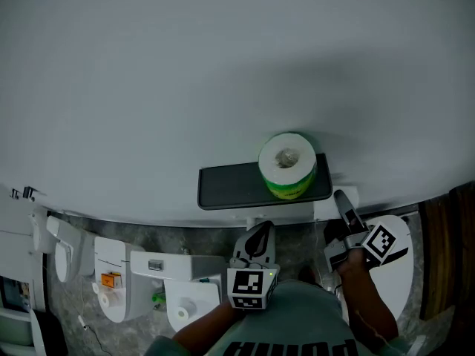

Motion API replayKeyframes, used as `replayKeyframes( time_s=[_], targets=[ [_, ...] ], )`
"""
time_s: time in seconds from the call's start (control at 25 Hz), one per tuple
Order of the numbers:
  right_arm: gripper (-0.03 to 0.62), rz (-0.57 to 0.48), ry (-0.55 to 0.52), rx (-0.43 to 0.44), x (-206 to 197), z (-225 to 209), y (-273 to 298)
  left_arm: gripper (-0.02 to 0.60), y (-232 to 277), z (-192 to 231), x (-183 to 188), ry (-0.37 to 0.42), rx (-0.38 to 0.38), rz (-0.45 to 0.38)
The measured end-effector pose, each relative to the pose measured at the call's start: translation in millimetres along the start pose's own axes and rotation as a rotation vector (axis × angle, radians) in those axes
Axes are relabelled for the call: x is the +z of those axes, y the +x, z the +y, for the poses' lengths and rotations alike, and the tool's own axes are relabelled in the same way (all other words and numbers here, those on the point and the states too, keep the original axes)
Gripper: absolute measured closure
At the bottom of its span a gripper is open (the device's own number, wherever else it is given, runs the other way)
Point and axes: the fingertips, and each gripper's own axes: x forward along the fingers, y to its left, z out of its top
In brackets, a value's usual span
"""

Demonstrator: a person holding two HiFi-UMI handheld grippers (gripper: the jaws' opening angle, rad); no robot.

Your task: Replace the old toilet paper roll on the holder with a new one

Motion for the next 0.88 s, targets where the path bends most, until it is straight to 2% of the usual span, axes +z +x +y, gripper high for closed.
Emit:
replayKeyframes(
  time_s=[0.56,0.88],
  targets=[
    [0.361,0.068,-0.072,0.012,16.1,3.0,-26.9,0.575,11.7,-25.0,4.4,-0.014,0.073,-0.008],
    [0.362,0.079,-0.156,0.063,8.2,32.2,-39.4,0.575,6.6,-27.6,3.9,-0.007,0.066,-0.006]
  ],
)
